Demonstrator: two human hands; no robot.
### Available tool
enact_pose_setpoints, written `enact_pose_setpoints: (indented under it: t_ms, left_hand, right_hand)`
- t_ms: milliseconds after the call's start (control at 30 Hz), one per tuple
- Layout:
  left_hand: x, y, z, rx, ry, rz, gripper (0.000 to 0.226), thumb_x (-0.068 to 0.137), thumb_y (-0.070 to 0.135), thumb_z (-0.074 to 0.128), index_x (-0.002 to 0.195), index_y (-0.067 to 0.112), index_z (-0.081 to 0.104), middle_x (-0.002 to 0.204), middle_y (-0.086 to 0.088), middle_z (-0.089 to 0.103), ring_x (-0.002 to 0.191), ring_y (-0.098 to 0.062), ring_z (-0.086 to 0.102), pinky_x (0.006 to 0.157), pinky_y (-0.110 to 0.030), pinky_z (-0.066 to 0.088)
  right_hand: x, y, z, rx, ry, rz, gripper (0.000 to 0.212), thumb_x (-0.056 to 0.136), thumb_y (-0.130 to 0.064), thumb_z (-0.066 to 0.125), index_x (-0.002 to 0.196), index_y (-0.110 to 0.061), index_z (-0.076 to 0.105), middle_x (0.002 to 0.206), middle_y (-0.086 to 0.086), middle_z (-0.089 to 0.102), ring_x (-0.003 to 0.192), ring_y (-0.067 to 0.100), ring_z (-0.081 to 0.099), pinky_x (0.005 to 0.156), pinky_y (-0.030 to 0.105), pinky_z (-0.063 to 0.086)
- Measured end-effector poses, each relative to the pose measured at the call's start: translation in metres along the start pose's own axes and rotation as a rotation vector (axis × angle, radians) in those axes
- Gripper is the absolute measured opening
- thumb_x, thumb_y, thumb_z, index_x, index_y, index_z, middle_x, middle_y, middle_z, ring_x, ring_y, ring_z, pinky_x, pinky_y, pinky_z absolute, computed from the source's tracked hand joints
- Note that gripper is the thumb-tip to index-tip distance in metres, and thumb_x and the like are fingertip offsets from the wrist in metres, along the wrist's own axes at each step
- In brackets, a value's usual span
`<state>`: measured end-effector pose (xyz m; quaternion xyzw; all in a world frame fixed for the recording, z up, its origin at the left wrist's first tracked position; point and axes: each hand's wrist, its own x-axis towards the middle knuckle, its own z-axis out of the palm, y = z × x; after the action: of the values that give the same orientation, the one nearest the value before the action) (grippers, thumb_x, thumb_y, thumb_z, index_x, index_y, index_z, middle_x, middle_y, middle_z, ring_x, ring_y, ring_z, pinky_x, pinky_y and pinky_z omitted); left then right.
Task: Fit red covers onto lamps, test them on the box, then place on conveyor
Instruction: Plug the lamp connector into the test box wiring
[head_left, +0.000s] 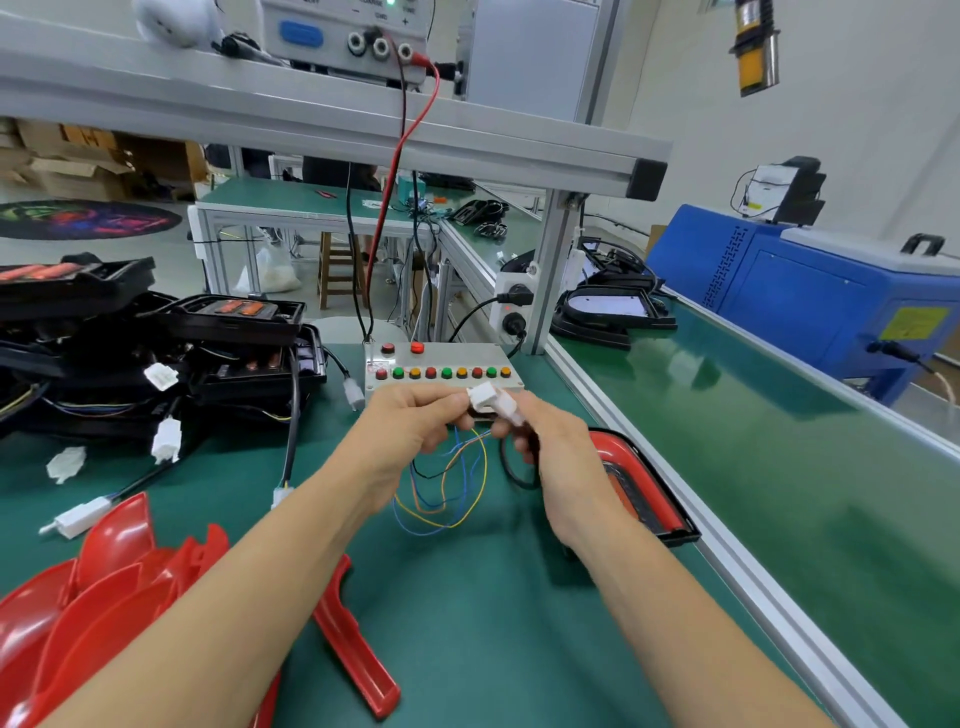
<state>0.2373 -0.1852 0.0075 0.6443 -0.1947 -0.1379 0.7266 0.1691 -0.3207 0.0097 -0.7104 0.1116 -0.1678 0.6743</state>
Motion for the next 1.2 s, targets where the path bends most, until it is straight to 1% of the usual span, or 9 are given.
enact_pose_setpoints:
  t_ms: [67, 133, 200, 267, 467, 667, 833, 967, 1200]
  left_hand:
    - [0.001, -0.001, -0.005, -0.007, 0.000, -0.027, 0.017, 0.093, 0.007, 0.055, 0.088, 0.008, 0.071, 0.060, 0.002, 0.061, 0.051, -0.009, 0.028, 0.045, -0.012, 0.026]
    - [0.003, -0.002, -0.009, 0.009, -0.013, -0.054, 0.016, 0.092, 0.008, 0.056, 0.089, 0.005, 0.071, 0.059, 0.002, 0.061, 0.054, -0.010, 0.029, 0.048, -0.015, 0.024]
    - [0.006, -0.002, -0.012, 0.040, -0.033, -0.075, 0.017, 0.092, 0.009, 0.057, 0.092, -0.002, 0.069, 0.058, 0.002, 0.060, 0.055, -0.011, 0.030, 0.050, -0.017, 0.023]
    - [0.009, -0.001, -0.017, 0.069, -0.039, -0.087, 0.017, 0.090, 0.008, 0.059, 0.090, -0.005, 0.069, 0.056, 0.000, 0.059, 0.055, -0.011, 0.033, 0.049, -0.016, 0.024]
    - [0.014, 0.006, -0.034, 0.307, -0.137, -0.073, 0.020, 0.085, 0.009, 0.066, 0.066, 0.012, 0.071, 0.055, 0.000, 0.058, 0.046, -0.006, 0.035, 0.052, -0.016, 0.030]
    - [0.014, 0.005, -0.039, 0.370, -0.213, -0.055, 0.013, 0.086, 0.007, 0.066, 0.077, 0.004, 0.074, 0.055, -0.002, 0.059, 0.047, -0.005, 0.035, 0.050, -0.011, 0.033]
    - [0.014, 0.007, -0.037, 0.488, -0.293, -0.006, 0.019, 0.087, 0.010, 0.065, 0.077, -0.004, 0.072, 0.058, 0.001, 0.056, 0.053, -0.002, 0.038, 0.052, -0.010, 0.031]
    - [0.015, 0.002, -0.033, 0.392, -0.299, -0.029, 0.017, 0.088, 0.008, 0.063, 0.086, -0.006, 0.072, 0.056, -0.002, 0.056, 0.051, -0.006, 0.032, 0.050, -0.014, 0.028]
    - [0.017, -0.020, -0.035, 0.307, -0.308, -0.100, 0.019, 0.087, 0.008, 0.064, 0.072, 0.014, 0.075, 0.058, -0.003, 0.058, 0.053, -0.008, 0.036, 0.054, -0.017, 0.029]
  right_hand:
    - [0.002, 0.002, -0.006, 0.106, -0.028, 0.039, 0.018, 0.094, -0.019, 0.059, 0.098, -0.017, 0.076, 0.074, -0.010, 0.064, 0.063, 0.004, 0.041, 0.060, 0.018, 0.032]
    - [0.003, 0.003, -0.009, 0.169, -0.074, -0.007, 0.013, 0.090, -0.012, 0.064, 0.096, -0.018, 0.074, 0.078, -0.011, 0.069, 0.062, -0.002, 0.050, 0.060, 0.012, 0.037]
    - [0.004, 0.004, -0.011, 0.141, -0.082, -0.077, 0.013, 0.088, -0.006, 0.066, 0.090, -0.017, 0.072, 0.077, -0.011, 0.071, 0.065, -0.005, 0.058, 0.062, 0.007, 0.042]
    - [0.003, 0.006, -0.010, 0.050, -0.063, -0.102, 0.012, 0.085, -0.006, 0.071, 0.085, -0.018, 0.071, 0.078, -0.009, 0.071, 0.070, -0.001, 0.060, 0.066, 0.008, 0.044]
    - [0.001, 0.013, -0.008, -0.079, -0.050, -0.168, 0.013, 0.083, -0.009, 0.074, 0.081, -0.021, 0.072, 0.066, -0.014, 0.065, 0.055, -0.003, 0.049, 0.056, 0.008, 0.039]
    - [-0.001, 0.017, -0.009, -0.112, -0.080, -0.170, 0.015, 0.082, -0.010, 0.076, 0.078, -0.024, 0.073, 0.070, -0.011, 0.069, 0.064, 0.000, 0.055, 0.063, 0.009, 0.043]
    - [-0.002, 0.018, -0.008, -0.100, -0.102, -0.148, 0.014, 0.081, -0.010, 0.076, 0.079, -0.023, 0.074, 0.072, -0.011, 0.071, 0.066, -0.002, 0.059, 0.065, 0.008, 0.044]
    - [-0.001, 0.018, -0.007, -0.100, -0.082, -0.156, 0.013, 0.079, -0.010, 0.077, 0.079, -0.022, 0.074, 0.072, -0.009, 0.070, 0.066, 0.001, 0.057, 0.066, 0.011, 0.045]
    - [-0.005, 0.023, -0.006, -0.196, -0.072, -0.150, 0.012, 0.080, -0.013, 0.078, 0.077, -0.024, 0.075, 0.071, -0.008, 0.070, 0.065, 0.001, 0.056, 0.066, 0.014, 0.046]
